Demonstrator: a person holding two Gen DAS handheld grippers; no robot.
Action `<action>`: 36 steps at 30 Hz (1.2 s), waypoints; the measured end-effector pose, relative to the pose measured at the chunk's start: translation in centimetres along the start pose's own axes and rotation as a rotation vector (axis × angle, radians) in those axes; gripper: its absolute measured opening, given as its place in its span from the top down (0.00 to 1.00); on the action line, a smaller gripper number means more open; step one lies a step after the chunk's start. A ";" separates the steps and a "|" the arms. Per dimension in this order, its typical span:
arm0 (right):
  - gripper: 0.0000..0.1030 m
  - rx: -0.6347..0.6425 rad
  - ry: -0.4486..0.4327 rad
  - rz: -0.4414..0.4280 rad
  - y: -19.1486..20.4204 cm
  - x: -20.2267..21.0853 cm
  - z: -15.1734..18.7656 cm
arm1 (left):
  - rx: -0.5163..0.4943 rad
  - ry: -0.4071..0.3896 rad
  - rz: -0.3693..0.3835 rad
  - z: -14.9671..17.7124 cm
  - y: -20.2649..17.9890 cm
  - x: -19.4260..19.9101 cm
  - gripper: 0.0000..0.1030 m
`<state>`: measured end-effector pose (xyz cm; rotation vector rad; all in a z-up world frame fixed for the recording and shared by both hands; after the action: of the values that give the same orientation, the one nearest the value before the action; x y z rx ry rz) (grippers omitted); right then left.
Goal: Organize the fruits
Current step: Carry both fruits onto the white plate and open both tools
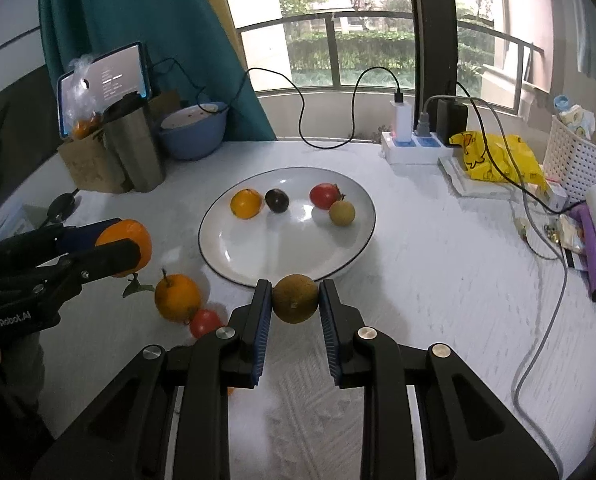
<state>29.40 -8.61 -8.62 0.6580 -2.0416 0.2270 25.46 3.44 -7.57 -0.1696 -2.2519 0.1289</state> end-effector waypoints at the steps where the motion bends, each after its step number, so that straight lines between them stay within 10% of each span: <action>1: 0.74 -0.001 0.000 0.002 -0.1 -0.1 -0.2 | -0.002 0.000 0.001 -0.2 0.0 -0.2 0.57; 36: 0.74 -0.001 0.043 -0.054 -1.9 -8.6 -6.7 | 0.036 0.099 0.023 -4.6 2.2 -9.8 0.56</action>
<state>38.86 -4.36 -12.46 0.7008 -1.9807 0.2070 35.30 4.16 -12.42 -0.1787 -2.1479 0.1694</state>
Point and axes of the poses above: each gripper's, at about its wrist camera, not at the fingertips, and x roughly against the way its jaws point, y to its left, z to its underside, the point moved 6 cm from there along -x, roughly the way its jaws point, and after that the axes turned 11 degrees about y, right-handed, at the moved point
